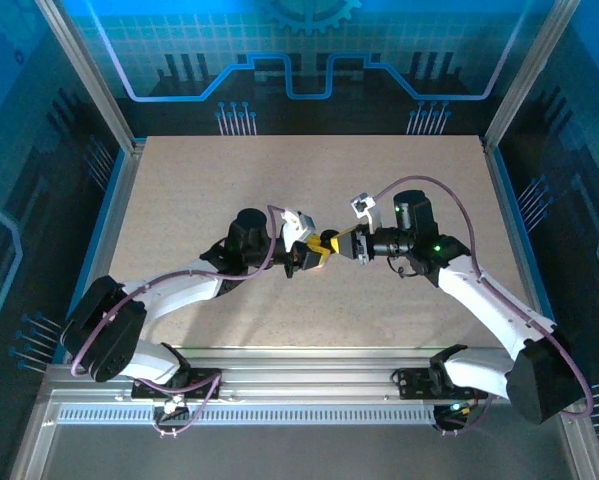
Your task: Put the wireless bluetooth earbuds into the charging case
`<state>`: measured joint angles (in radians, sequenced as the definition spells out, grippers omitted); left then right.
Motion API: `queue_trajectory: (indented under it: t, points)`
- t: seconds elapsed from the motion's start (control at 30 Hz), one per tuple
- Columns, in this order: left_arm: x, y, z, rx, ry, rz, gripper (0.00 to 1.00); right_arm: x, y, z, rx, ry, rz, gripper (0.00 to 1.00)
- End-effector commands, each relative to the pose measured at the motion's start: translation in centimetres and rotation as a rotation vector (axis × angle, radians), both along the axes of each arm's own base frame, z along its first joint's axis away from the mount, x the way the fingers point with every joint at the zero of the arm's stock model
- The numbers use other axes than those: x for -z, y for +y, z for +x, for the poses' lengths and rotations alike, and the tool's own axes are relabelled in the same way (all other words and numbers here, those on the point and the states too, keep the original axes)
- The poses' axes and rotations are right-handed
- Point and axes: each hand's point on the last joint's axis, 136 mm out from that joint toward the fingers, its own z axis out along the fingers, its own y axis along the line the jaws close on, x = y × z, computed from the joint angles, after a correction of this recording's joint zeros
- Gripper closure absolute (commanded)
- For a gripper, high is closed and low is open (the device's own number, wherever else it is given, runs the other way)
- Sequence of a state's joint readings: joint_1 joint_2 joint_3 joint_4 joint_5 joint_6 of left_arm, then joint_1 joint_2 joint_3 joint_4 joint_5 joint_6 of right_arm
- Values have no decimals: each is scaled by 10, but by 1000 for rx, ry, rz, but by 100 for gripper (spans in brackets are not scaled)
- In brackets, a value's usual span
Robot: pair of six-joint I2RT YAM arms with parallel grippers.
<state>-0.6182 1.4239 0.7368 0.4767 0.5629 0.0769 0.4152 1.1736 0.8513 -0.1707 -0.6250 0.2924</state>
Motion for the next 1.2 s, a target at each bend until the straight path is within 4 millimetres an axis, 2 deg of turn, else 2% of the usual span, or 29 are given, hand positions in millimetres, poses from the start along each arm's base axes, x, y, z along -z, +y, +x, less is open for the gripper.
queue_trajectory:
  t: [0.0,0.03,0.07,0.2,0.37,0.5,0.8,1.0,1.17]
  points:
    - [-18,-2,-6,24,-37,-44,83,-9,3,-3,-39,6,31,86]
    - [-17,-2,-6,25,-35,-43,83,-22,6,-2,-53,-22,45,86]
    - [-17,-2,-6,24,-34,-43,83,-23,7,-4,-68,-27,48,86]
    - [-14,-2,-5,20,-27,-36,83,-24,3,-7,-64,-50,20,83]
    - [-6,-2,-3,16,-23,-18,83,-19,-19,-2,35,-33,-44,79]
    - [9,-6,0,29,-8,17,83,5,-57,4,175,99,-134,78]
    - [27,-5,0,25,21,38,83,68,-136,7,386,320,-442,77]
    - [29,-3,1,19,20,57,83,111,-175,12,464,462,-689,77]
    - [31,-4,2,18,24,59,83,130,-199,17,497,507,-850,74]
